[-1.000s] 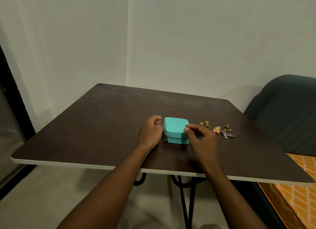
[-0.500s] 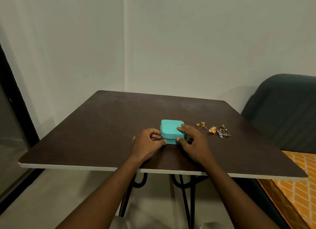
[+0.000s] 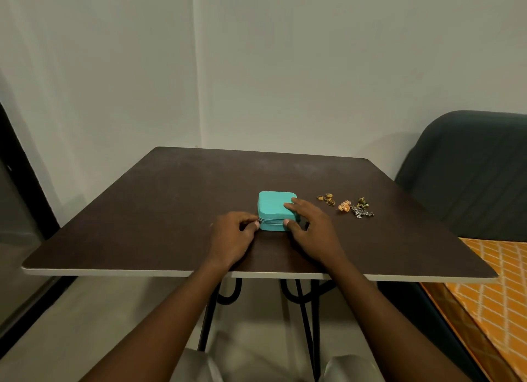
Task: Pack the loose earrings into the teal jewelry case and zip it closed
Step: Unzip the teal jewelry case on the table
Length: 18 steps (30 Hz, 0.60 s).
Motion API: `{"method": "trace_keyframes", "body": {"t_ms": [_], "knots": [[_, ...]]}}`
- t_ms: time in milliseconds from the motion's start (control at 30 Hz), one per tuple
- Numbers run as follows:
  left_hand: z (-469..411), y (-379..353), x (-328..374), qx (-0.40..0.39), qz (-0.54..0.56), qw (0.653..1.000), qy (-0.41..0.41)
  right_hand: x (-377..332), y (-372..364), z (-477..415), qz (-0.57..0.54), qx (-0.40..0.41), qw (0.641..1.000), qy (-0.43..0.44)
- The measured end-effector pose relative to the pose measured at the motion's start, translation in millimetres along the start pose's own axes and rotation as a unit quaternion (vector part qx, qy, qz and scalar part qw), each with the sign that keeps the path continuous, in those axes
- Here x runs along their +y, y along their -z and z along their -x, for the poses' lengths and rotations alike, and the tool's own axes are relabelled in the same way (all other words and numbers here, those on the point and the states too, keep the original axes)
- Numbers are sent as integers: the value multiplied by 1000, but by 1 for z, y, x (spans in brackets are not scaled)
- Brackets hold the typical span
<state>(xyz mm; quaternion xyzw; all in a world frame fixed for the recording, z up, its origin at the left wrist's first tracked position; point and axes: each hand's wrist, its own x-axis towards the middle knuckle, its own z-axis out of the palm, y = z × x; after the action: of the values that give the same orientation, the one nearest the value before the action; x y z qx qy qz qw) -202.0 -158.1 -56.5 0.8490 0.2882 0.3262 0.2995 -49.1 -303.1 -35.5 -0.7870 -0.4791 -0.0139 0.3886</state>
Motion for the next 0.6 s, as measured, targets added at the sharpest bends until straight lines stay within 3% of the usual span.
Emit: {"method": "trace_keyframes", "body": {"t_ms": [133, 600], "knots": [[5, -1, 3, 4, -44, 999, -2, 1, 0, 0, 3, -4, 1000, -4], [-11, -7, -1, 62, -7, 996, 68, 6, -2, -4, -45, 3, 999, -28]]}}
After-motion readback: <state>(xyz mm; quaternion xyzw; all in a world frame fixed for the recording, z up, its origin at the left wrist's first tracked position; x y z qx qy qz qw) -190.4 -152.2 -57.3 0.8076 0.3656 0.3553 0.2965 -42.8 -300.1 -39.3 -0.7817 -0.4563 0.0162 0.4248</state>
